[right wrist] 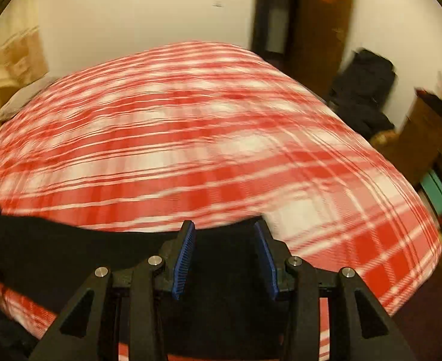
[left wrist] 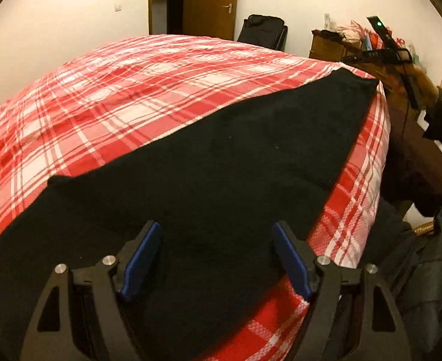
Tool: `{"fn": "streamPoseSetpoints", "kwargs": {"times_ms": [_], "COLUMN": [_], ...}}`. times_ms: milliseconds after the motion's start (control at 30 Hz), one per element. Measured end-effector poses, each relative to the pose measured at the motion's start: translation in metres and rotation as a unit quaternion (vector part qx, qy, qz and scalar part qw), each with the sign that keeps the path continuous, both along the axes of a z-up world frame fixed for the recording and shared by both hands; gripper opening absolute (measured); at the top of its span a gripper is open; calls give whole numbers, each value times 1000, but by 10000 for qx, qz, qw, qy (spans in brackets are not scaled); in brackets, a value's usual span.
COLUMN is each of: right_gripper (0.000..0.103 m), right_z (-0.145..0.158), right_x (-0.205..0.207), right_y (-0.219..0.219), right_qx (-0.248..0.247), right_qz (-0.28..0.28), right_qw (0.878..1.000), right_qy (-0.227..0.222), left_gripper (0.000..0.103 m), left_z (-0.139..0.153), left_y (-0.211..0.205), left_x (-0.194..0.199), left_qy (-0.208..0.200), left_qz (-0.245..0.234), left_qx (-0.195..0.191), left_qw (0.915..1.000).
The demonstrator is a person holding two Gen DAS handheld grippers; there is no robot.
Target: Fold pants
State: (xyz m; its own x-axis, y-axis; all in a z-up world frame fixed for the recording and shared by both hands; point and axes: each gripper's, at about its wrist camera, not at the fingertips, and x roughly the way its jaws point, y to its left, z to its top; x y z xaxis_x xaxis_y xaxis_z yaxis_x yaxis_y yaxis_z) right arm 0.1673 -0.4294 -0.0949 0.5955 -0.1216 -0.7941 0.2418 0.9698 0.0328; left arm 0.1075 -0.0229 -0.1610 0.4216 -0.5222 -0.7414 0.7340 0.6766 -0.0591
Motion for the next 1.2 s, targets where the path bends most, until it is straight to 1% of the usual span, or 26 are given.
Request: {"fn": "streamPoseSetpoints", "kwargs": {"times_ms": [67,167,233,267,300,333,433,533,600,667,733,767,800,833,867,933,1000,1100,1133,1200], "right_gripper": [43,43,41,37,19,14,10,9,9,9,10,12,21,27,27,27,27,27,27,27], "right_z": [-9,-22,-29,-33,-35,-33,-21,-10,-10,-18,-33,-39,-39,-38,-35,-29,-23,-21,-22,-33], "right_x": [0,4,3,4,3,1,-1,2,9,16,24,25,22,19,16,10,8,13,17,27], "right_y": [-6,-8,-7,-10,-10,-10,-13,-10,-10,-11,-14,-17,-20,-22,-26,-29,-28,-26,-25,-20], "right_qx": [179,68,139,197,159,175,341,260,166,43,148,144,155,203,321,332,261,398,409,365], "right_qz": [-96,-116,-111,-120,-142,-141,-155,-106,-109,-163,-102,-150,-219,-269,-305,-322,-209,-36,10,72], "right_qw": [9997,9997,9994,9994,9995,9996,9992,9991,9994,9997,9998,9997,9996,9994,9990,9989,9992,9991,9991,9989], "right_qy": [101,210,296,273,216,159,-142,-302,-278,-181,84,144,83,35,-22,-125,-198,-166,-99,268], "left_gripper": [84,84,84,84,84,84,84,84,84,84,84,84,84,84,84,84,84,84,84,84], "left_z": [1,1,1,1,1,1,2,5,8,8,6,4,3,3,3,3,2,3,4,6], "left_y": [-2,-5,-7,-7,-8,-8,-8,-9,-10,-13,-16,-17,-19,-19,-19,-17,-17,-19,-19,-20], "left_x": [-2,-2,-1,-1,0,0,-1,-1,-1,-1,-1,-1,-3,-3,-4,-5,-3,-2,-1,-1], "left_qy": [14,26,30,38,39,35,47,49,39,33,54,56,39,29,29,60,87,65,66,57], "left_qz": [-8,-20,-22,-19,-20,-23,-19,-6,-16,-48,-85,-101,-115,-133,-150,-144,-132,-98,-84,-57], "left_qx": [25,60,86,93,99,112,121,72,27,22,39,73,109,123,115,79,59,61,41,1], "left_qw": [10000,10000,10000,9999,9999,9999,9999,10000,10000,10000,9999,9999,9999,9998,9998,9998,9999,9999,9999,10000]}}
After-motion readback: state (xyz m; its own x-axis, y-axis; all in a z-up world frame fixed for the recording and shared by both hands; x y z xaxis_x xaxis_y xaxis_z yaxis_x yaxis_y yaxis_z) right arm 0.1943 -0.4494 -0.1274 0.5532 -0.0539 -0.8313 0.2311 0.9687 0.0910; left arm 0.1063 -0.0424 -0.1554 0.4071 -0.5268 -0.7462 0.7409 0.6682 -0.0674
